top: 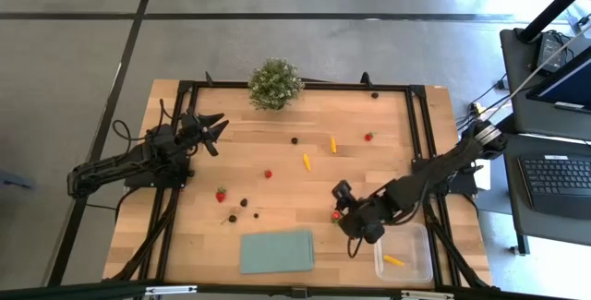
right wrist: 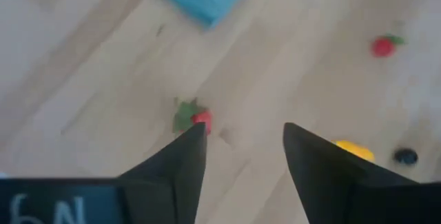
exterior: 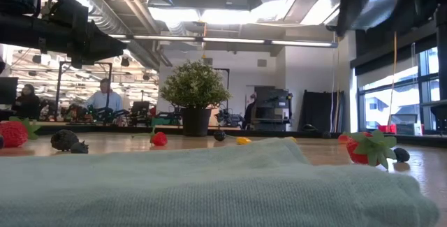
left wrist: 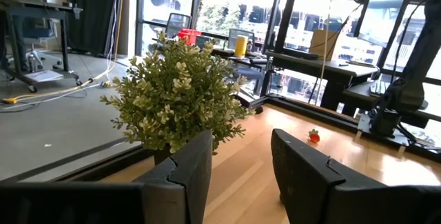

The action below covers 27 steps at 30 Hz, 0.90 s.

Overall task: Pick and placing Produce into tupperware
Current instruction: Put the red strawberry into the transparent bin

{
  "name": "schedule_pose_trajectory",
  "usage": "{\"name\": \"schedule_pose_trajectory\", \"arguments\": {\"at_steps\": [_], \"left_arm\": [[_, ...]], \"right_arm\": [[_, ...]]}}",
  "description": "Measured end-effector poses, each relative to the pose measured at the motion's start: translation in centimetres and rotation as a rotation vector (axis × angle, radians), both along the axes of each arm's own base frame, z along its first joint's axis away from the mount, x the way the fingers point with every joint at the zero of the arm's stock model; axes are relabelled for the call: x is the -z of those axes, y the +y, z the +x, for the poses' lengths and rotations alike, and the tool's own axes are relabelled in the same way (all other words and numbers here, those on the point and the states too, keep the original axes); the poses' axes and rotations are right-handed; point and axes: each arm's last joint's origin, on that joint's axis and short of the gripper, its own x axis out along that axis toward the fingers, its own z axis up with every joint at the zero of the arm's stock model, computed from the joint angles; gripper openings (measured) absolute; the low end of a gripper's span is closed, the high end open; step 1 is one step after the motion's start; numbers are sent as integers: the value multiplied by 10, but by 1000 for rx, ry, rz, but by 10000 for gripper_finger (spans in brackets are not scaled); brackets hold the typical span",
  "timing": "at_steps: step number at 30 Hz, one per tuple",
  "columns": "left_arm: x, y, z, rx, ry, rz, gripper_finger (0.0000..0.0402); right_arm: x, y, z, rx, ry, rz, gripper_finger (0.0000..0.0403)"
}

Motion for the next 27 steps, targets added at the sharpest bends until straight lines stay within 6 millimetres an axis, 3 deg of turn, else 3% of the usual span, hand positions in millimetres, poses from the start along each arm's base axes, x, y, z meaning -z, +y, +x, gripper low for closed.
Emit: {"name": "schedule_pose_trajectory", "arguments": {"at_steps": [4, 14, 27], "left_arm": [[0, 0, 0, 0, 0, 0, 143], [0, 0, 0, 0, 0, 0, 143], [0, 0, 0, 0, 0, 0, 143]], "right_arm": [[19, -1, 13, -73, 74, 28, 178], [38, -7, 35, -209, 77, 47, 166], [55, 7, 32, -247, 149, 50, 166]]}}
